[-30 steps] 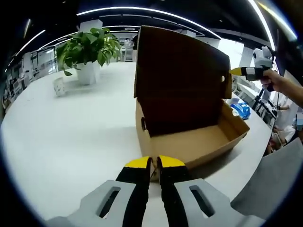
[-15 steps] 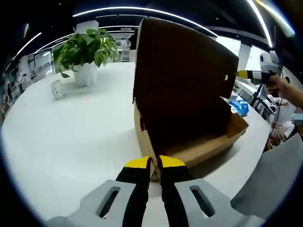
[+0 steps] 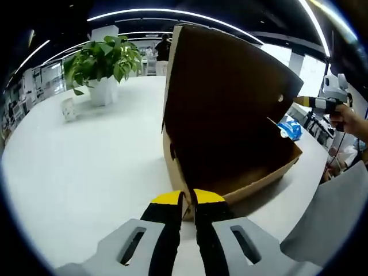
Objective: Operate the shoe box by opening the lid, removing the specified soft item, and placing it in the target area until the item is outside and the box remains undamaged.
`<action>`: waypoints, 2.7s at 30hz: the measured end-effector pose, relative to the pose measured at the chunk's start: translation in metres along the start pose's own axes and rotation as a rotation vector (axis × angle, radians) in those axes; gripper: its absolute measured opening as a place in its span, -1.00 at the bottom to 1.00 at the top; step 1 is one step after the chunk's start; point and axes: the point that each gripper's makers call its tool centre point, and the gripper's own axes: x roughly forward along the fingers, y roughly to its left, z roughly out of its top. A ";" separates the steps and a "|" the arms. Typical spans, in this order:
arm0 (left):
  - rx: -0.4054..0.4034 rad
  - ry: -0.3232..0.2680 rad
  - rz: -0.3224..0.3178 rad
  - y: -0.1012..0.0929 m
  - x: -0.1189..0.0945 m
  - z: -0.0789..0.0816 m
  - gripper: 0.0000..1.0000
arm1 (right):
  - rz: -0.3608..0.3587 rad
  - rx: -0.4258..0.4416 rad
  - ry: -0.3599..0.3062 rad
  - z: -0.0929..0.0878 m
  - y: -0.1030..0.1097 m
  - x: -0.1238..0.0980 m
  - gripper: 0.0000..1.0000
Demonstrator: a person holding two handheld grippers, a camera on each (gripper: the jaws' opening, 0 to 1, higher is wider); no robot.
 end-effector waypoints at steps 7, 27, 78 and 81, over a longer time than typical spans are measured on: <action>0.013 -0.001 0.015 0.001 -0.001 0.000 -0.90 | 0.006 0.030 0.001 -0.013 0.008 -0.008 -1.00; 0.017 -0.065 0.019 -0.001 -0.014 0.017 -0.84 | 0.074 0.043 0.069 -0.065 0.035 -0.022 -0.96; 0.155 0.068 -0.017 -0.009 -0.004 -0.027 -0.67 | 0.148 -0.171 0.249 -0.128 0.054 -0.023 -0.68; 0.156 0.081 -0.013 -0.007 -0.001 -0.028 -0.69 | 0.146 -0.160 0.256 -0.132 0.053 -0.020 -0.67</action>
